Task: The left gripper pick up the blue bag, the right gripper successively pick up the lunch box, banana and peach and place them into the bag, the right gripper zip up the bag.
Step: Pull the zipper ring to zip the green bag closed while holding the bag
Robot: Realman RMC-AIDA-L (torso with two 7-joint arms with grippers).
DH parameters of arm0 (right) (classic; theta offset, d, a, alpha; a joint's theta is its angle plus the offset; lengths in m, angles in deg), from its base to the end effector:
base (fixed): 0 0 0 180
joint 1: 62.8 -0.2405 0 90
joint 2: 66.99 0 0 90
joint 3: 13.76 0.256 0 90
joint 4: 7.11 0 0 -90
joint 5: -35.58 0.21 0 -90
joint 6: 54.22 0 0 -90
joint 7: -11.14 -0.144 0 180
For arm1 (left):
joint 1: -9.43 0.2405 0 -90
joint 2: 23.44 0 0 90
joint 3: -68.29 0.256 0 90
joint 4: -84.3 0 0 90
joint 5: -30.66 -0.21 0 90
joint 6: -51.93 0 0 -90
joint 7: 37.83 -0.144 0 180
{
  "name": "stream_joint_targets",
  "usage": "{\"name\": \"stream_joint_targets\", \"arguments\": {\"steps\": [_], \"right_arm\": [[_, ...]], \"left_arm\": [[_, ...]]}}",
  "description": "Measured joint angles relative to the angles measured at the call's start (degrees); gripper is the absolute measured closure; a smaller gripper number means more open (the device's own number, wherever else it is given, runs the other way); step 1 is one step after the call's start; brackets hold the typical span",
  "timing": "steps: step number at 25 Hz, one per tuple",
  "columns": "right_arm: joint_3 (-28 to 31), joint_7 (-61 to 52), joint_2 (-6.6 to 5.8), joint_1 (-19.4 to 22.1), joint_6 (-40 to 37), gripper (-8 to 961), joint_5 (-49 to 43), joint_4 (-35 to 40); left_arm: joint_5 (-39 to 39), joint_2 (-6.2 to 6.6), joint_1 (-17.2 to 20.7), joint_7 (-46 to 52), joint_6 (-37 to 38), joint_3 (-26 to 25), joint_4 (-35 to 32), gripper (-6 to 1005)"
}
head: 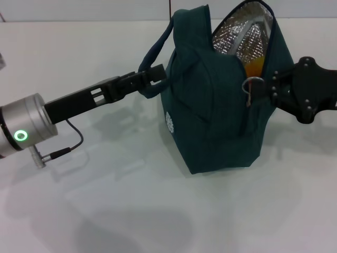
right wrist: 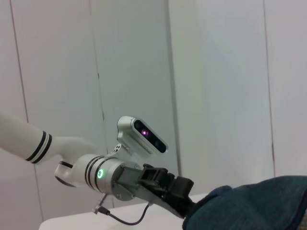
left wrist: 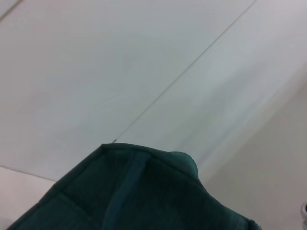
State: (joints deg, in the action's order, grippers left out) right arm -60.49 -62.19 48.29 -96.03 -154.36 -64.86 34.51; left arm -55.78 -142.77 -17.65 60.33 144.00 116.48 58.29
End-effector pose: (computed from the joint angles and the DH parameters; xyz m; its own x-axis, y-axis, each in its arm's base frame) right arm 0.2064 0.3395 0.0373 0.7971 -0.0351 -0.6029 -0.1428 -0.9810 -0.1316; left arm -0.2435 0.3140 -0.0096 0.2482 0.6265 0.7388 0.6946 -0.6467 0.3151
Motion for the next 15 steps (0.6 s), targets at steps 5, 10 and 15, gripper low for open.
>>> {"name": "stream_joint_targets", "arguments": {"steps": [5,10,15], "right_arm": [[0.0,-2.0,-0.09,-0.4,-0.1,932,-0.2,2.6],[0.2,-3.9,-0.12,-0.3,-0.5,932,0.2,5.6],[-0.1,-4.4,-0.14,-0.8,-0.5,931,0.1,5.6]], "left_arm": [[2.0,0.04,2.0,-1.4,0.0,0.0,-0.3,104],[3.9,0.01,3.3,-2.5,0.4,-0.1,0.0,104],[3.7,0.01,4.7,-5.9,2.7,0.3,0.1,105]]}}
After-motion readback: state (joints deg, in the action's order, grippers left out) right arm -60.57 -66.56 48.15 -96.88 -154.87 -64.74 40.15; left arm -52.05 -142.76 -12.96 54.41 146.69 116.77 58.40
